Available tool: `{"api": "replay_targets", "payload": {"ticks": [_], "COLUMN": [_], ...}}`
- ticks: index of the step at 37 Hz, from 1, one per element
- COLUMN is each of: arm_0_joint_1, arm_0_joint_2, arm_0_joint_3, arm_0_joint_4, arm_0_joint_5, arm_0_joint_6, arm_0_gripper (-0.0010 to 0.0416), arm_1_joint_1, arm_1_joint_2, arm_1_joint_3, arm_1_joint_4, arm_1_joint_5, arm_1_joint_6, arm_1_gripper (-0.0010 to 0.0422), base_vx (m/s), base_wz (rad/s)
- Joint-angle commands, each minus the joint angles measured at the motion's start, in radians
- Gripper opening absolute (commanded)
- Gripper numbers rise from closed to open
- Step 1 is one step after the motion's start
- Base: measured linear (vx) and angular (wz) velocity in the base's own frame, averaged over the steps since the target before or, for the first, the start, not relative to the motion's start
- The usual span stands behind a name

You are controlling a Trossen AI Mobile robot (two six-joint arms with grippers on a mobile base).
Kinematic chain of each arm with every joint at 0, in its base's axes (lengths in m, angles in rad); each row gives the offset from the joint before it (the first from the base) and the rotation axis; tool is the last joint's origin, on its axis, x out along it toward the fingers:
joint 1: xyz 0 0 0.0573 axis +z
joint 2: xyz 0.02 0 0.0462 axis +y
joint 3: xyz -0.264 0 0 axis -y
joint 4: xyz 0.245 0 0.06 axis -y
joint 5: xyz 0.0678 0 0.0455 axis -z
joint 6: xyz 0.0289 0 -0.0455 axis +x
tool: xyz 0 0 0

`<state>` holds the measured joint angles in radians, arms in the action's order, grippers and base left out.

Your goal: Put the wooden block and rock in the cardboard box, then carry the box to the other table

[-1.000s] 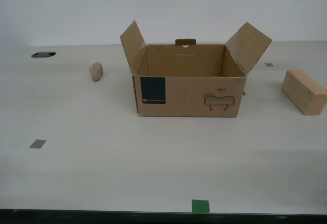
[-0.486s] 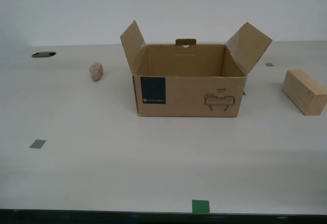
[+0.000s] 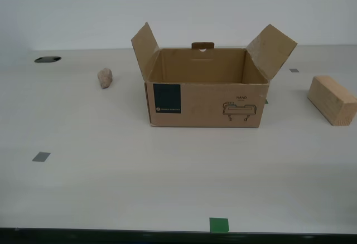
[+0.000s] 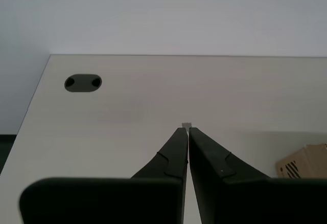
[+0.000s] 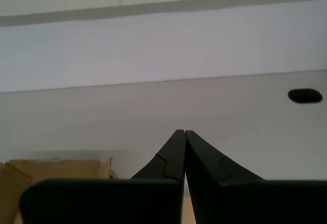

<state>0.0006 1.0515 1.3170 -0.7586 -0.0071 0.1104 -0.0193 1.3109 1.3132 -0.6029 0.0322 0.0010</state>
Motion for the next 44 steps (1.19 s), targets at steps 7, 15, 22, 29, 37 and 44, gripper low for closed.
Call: {"api": "replay_targets", "payload": {"ticks": [7,15,22,29,37,44], "arm_0_joint_1": [0.0,0.0,0.0,0.0,-0.002,-0.002], "arm_0_joint_2": [0.1,0.221,0.332,0.419,0.47,0.481], "arm_0_joint_3": [0.199,0.354,0.471,0.56,0.604,0.599], "arm_0_joint_4": [-0.264,-0.477,-0.623,-0.729,-0.817,-0.816], "arm_0_joint_5": [0.001,0.001,0.001,0.001,0.001,0.001], "arm_0_joint_6": [0.021,0.021,0.018,0.01,0.01,0.01], "arm_0_gripper": [0.0,0.0,0.0,0.0,0.0,0.0], "arm_1_joint_1": [-0.008,-0.021,-0.034,-0.05,-0.07,-0.08], "arm_1_joint_2": [0.121,0.203,0.241,0.254,0.254,0.256], "arm_1_joint_3": [0.192,0.276,0.301,0.301,0.301,0.301], "arm_1_joint_4": [-0.229,-0.305,-0.347,-0.37,-0.381,-0.394], "arm_1_joint_5": [0.004,0.004,0.004,0.004,0.004,0.004], "arm_1_joint_6": [0.001,0.0,0.0,0.0,0.0,-0.001], "arm_1_gripper": [0.0,0.0,0.0,0.0,0.0,0.0], "base_vx": [0.0,0.0,0.0,0.0,0.0,0.0], "base_wz": [0.0,0.0,0.0,0.0,0.0,0.0]}}
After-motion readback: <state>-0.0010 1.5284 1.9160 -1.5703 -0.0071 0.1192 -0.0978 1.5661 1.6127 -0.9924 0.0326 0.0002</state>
